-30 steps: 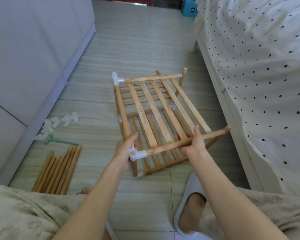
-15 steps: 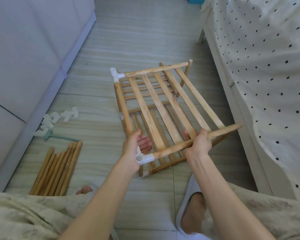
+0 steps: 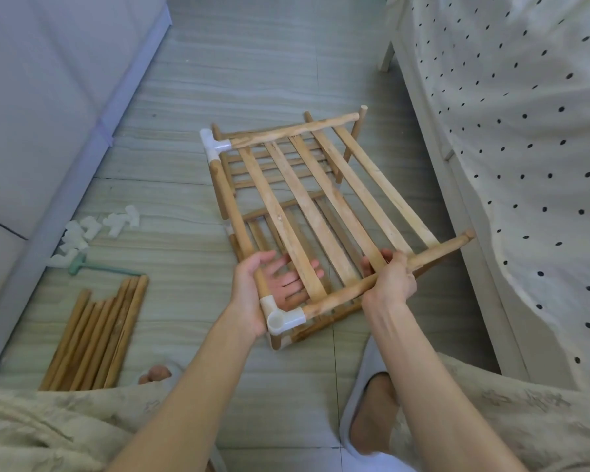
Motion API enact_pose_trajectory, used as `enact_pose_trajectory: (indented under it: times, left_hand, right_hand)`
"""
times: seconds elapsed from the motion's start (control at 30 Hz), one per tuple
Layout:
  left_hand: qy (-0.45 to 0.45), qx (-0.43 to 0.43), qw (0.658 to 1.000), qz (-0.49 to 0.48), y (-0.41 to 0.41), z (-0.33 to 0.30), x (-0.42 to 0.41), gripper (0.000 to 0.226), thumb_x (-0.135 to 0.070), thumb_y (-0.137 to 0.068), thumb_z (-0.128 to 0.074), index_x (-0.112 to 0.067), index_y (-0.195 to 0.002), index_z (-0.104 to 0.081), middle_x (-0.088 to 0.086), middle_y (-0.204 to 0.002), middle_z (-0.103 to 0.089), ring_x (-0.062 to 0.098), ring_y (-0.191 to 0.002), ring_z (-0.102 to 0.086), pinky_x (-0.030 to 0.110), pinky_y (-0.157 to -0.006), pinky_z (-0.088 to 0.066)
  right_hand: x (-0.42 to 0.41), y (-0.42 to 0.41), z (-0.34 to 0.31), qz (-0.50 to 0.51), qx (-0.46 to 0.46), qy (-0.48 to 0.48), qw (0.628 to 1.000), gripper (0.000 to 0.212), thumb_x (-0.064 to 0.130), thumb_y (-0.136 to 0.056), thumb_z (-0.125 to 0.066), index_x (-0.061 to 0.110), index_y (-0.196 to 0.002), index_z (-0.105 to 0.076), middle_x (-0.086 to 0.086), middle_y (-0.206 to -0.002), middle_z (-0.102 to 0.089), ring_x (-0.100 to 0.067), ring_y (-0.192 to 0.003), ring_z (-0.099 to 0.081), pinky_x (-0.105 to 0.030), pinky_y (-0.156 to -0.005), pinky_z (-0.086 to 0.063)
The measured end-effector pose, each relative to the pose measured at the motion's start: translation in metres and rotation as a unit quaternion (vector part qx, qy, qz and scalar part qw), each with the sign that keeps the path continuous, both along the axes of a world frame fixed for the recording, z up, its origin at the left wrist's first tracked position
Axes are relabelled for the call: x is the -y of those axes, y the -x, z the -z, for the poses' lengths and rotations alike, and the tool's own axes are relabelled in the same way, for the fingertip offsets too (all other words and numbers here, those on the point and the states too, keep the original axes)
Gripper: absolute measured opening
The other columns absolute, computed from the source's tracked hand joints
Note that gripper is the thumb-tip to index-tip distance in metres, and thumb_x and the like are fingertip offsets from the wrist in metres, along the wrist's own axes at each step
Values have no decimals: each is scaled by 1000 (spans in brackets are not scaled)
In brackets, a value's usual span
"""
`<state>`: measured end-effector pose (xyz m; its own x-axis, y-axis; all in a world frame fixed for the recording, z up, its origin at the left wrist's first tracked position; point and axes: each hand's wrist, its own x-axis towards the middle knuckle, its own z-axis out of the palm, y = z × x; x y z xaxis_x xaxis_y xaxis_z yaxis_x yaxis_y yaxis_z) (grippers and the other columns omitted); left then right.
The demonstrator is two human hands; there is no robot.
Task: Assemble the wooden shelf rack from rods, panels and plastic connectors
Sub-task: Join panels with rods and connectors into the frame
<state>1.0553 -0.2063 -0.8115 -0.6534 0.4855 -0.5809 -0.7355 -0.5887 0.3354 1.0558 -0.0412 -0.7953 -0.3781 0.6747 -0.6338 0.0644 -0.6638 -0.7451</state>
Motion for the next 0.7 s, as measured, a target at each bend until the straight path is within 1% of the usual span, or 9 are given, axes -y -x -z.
enact_pose_trajectory:
  times: [0.07,0.17,0.27,0.37,0.47,0.6,0.7]
  left_hand:
    - [26,-6,1000,-5,-1,2,-3,50,-30,-80,-46,-7,-124,-47,26,-114,-64,38,-104,-64,45,-87,-51]
    - [56,-9,998,-16,-2,3,-6,43,-31,-86,-42,-8,-122,-49,26,-110,-66,38,-99,-66,46,-90,-49]
    - [84,-14,996,-23,-2,4,-9,43,-32,-87,-41,-8,-122,-49,25,-106,-67,38,-96,-67,46,-93,-48]
    - [103,-17,994,-25,-2,4,-11,45,-32,-87,-42,-7,-123,-50,25,-103,-68,37,-90,-69,43,-87,-51]
    - [113,-16,993,-32,-2,3,-11,47,-32,-87,-43,-4,-123,-51,25,-101,-69,36,-87,-69,42,-86,-52]
    - [110,-10,993,-33,-3,-2,-10,48,-33,-87,-42,-3,-123,-52,23,-103,-69,34,-89,-70,41,-85,-52]
    - [78,-2,997,-29,-4,-4,-9,50,-32,-85,-43,-1,-124,-52,23,-109,-67,34,-97,-67,43,-91,-49]
  right_hand:
    - [1,-1,1,6,3,1,1000,22,18,-92,-51,9,-73,-57,-4,-78,-60,-19,-64,-59,-18,-50,-53]
    - [1,-1,2,10,8,-2,1000,21,15,-91,-51,9,-72,-57,-4,-77,-61,-18,-61,-59,-17,-48,-52]
    - [2,-2,4,13,9,-4,1000,19,15,-91,-51,8,-75,-58,-3,-78,-61,-18,-60,-59,-17,-47,-51]
    - [3,-3,5,14,13,-5,1000,16,14,-92,-51,9,-78,-58,-3,-80,-61,-17,-59,-59,-16,-46,-49]
    - [4,-2,4,15,19,-8,1000,18,12,-92,-50,9,-76,-58,-1,-77,-61,-15,-56,-59,-16,-45,-49]
    - [6,1,1,3,23,5,1000,19,12,-90,-50,12,-72,-57,-2,-77,-60,-16,-58,-58,-22,-55,-52]
    - [6,1,-1,-3,22,9,1000,19,12,-90,-50,12,-73,-57,-3,-76,-60,-16,-56,-57,-24,-56,-52]
